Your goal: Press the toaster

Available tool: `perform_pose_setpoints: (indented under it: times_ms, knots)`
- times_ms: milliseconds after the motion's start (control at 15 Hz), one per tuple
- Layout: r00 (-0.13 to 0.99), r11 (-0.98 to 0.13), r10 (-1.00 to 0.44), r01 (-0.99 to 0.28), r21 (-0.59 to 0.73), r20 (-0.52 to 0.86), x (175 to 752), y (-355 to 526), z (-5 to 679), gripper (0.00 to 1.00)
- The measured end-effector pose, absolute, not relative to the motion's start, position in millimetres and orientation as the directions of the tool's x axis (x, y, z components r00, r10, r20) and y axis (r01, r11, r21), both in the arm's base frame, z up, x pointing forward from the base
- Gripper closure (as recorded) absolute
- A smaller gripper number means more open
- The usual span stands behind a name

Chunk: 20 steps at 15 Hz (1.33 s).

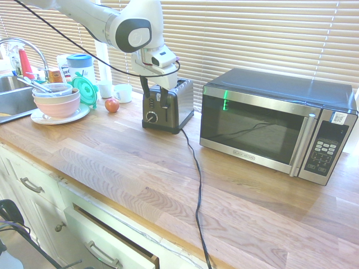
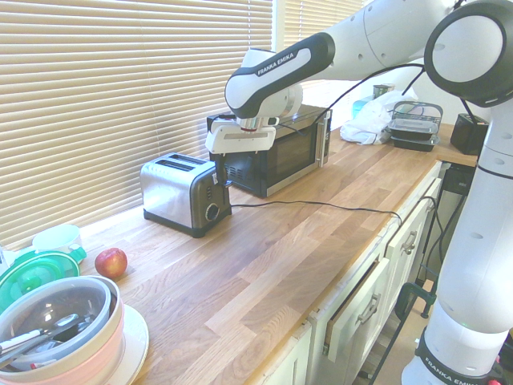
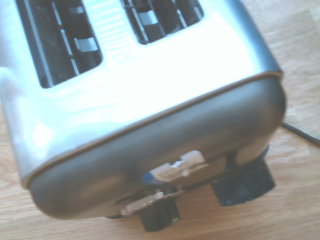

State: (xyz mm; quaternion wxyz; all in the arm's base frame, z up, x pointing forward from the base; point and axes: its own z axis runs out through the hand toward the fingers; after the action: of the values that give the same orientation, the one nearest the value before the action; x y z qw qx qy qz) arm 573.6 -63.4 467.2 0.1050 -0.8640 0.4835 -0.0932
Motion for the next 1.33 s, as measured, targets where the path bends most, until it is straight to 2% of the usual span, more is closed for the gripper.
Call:
perform_pose_setpoints:
  times_ms: [533, 1000, 1333]
  knots:
    - [0.515, -0.51, -0.855, -0.813, -0.279, 0.064, 575, -77, 467, 1.0]
    - [0.553, -0.547, -0.831, -0.794, -0.265, 0.055, 616, -59, 479, 1.0]
    - [0.539, -0.528, -0.842, -0.81, -0.257, 0.028, 619, -78, 465, 1.0]
